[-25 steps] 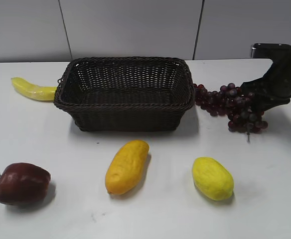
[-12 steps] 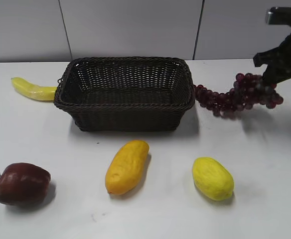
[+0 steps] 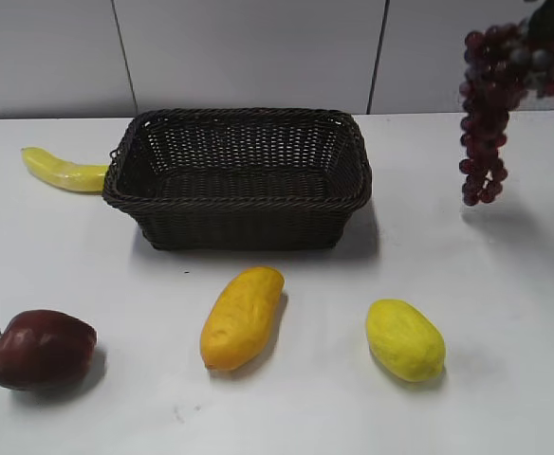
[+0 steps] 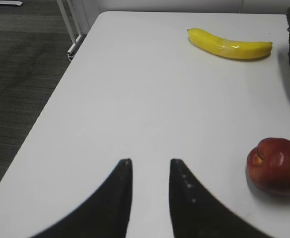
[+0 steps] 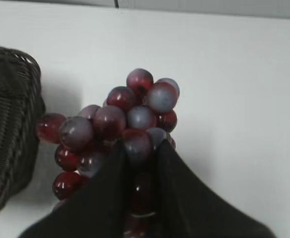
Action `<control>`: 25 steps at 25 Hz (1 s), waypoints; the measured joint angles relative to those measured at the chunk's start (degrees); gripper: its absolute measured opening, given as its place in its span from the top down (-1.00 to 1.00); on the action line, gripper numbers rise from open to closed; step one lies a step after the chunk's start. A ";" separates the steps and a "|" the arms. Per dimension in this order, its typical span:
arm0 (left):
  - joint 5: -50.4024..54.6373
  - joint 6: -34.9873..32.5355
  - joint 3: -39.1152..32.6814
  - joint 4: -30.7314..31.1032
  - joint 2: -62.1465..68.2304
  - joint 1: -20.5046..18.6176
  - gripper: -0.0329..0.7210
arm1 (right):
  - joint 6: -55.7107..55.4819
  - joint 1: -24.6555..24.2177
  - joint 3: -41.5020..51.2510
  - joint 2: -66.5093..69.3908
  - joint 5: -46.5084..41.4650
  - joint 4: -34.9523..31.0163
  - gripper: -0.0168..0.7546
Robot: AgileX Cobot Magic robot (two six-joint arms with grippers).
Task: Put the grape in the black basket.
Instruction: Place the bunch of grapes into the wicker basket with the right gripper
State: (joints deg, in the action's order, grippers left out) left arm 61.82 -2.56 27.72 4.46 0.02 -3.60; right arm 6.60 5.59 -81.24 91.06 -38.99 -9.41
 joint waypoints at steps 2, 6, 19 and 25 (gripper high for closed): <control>0.00 0.00 0.00 0.00 0.00 0.00 0.31 | 1.27 0.34 -3.35 -0.51 -1.62 -2.39 0.66; 0.00 0.00 0.00 0.00 0.00 0.00 0.31 | 2.71 4.25 -10.48 -0.52 -4.05 -4.06 0.66; 0.00 0.00 0.00 0.00 0.00 0.00 0.31 | 3.01 21.96 -17.73 3.05 0.26 -6.65 0.66; 0.00 0.00 0.00 0.00 0.00 0.00 0.31 | 3.01 22.90 -17.73 13.52 0.26 -6.93 0.66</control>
State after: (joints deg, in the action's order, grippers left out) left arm 61.82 -2.56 27.72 4.46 0.02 -3.60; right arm 9.61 28.48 -98.97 104.58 -38.72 -16.34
